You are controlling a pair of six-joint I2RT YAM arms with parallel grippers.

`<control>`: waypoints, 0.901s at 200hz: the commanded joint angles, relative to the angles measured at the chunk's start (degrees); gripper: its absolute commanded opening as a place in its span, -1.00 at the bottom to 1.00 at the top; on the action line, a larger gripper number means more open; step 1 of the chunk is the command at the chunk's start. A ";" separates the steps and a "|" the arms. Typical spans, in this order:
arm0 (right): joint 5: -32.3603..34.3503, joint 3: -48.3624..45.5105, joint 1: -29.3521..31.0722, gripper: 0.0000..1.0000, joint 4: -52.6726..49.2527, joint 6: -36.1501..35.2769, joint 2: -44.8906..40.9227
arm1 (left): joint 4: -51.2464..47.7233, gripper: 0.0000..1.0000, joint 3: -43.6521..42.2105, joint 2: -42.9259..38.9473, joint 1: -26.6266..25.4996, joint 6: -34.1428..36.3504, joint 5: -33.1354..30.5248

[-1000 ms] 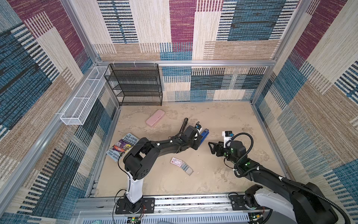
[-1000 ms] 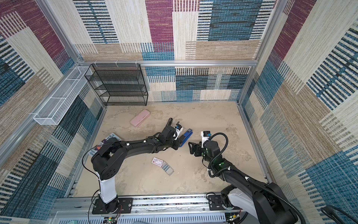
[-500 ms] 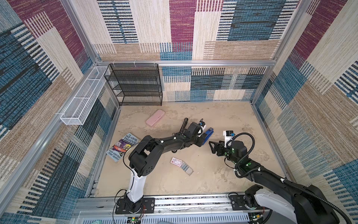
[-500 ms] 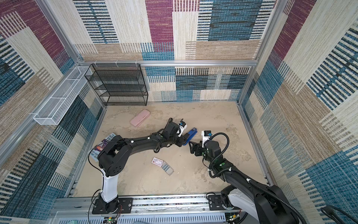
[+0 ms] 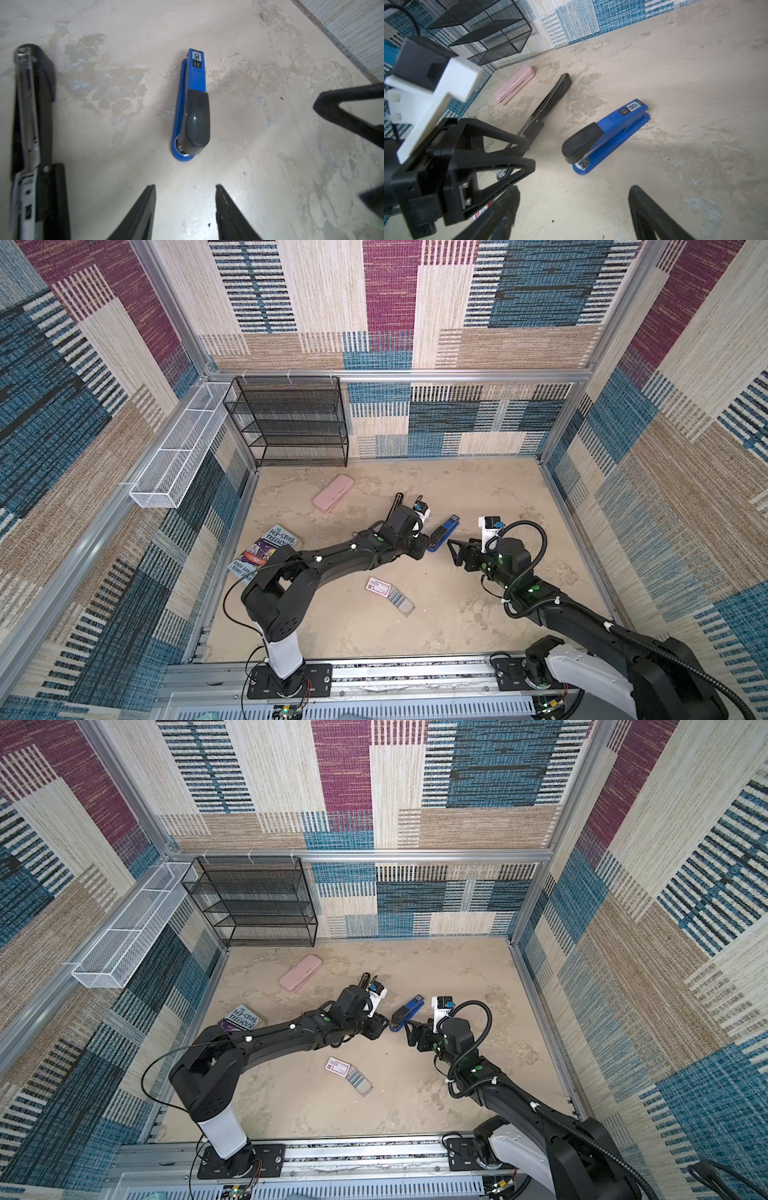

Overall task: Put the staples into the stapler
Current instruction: 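Move the left gripper off the blue stapler toward the staple box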

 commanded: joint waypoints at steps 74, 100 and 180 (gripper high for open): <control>-16.14 3.10 0.51 0.46 -1.78 -3.00 2.19 | -27.28 -0.31 -7.96 -13.64 0.78 -4.71 0.64; -16.78 1.17 1.13 0.45 -0.87 -1.84 1.88 | -26.55 -0.32 -11.42 -15.69 0.74 -6.84 4.07; -15.21 -2.93 2.30 0.42 0.84 0.33 0.55 | -25.93 -0.44 -13.33 -13.03 -4.06 -10.34 9.92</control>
